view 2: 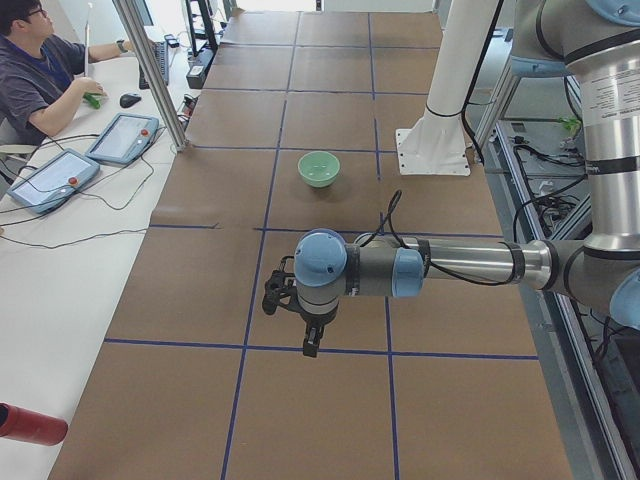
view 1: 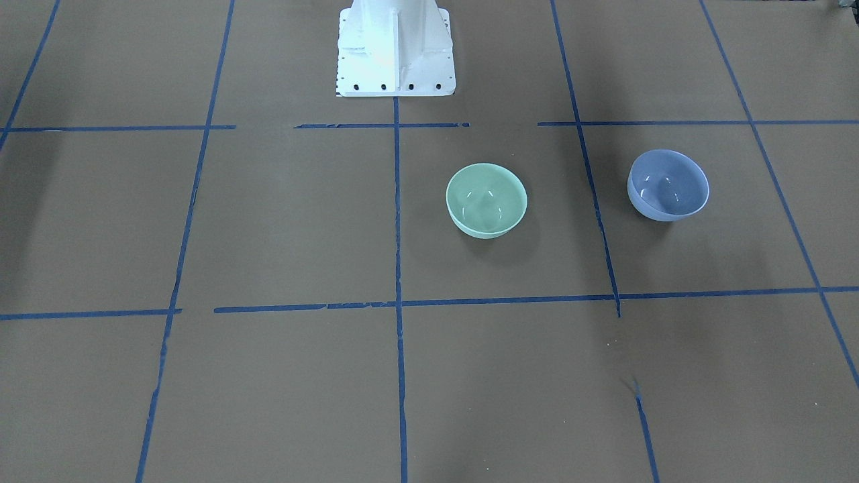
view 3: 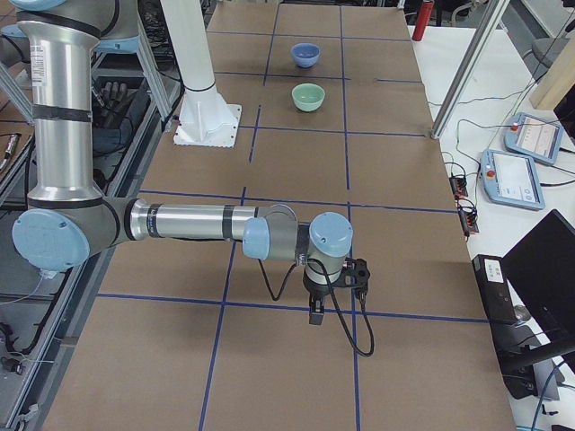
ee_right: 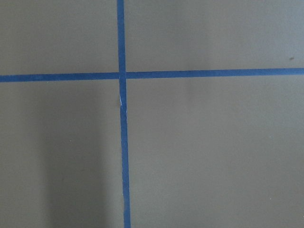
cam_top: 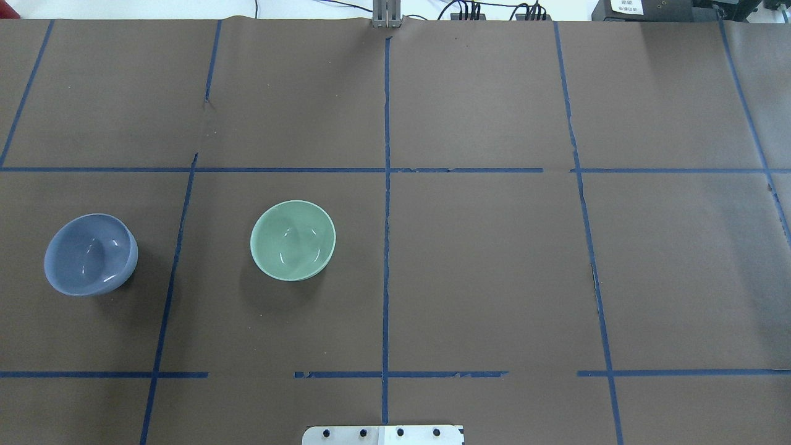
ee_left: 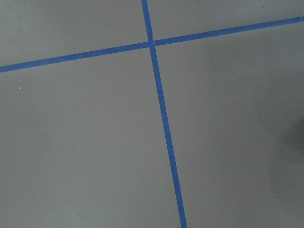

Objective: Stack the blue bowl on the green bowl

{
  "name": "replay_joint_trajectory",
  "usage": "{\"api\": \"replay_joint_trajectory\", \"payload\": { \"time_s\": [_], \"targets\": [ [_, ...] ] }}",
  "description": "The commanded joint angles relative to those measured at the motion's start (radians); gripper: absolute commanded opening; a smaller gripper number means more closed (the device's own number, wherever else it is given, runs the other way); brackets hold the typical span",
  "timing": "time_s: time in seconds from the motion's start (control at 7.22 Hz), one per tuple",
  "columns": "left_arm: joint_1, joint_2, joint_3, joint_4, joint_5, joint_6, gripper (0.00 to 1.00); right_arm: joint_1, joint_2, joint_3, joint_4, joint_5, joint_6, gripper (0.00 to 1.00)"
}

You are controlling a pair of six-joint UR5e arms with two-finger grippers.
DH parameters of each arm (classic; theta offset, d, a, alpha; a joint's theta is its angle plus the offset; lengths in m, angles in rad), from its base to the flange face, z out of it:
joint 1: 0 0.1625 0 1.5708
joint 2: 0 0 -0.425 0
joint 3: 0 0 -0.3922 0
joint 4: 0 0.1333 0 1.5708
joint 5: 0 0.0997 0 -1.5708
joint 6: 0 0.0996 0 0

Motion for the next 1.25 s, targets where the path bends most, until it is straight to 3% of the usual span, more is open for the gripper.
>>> {"api": "replay_joint_trajectory", "payload": {
  "time_s": [0.0,0.69,0.97,1.11],
  "targets": [
    [-0.001,-0.004,0.008,-0.002,0.000,0.000,1.00,0.000,0.000,0.000,0.000,0.000,0.001,1.00],
    [0.046,-0.075,-0.003,-0.026,0.004,-0.070,1.00,0.000,0.000,0.000,0.000,0.000,0.001,1.00],
    [0.202,-0.081,-0.006,-0.128,0.011,-0.333,1.00,0.000,0.000,0.000,0.000,0.000,0.000,1.00],
    [0.285,-0.075,-0.009,-0.256,0.052,-0.535,1.00,0.000,0.000,0.000,0.000,0.000,0.000,1.00]
  ]
}}
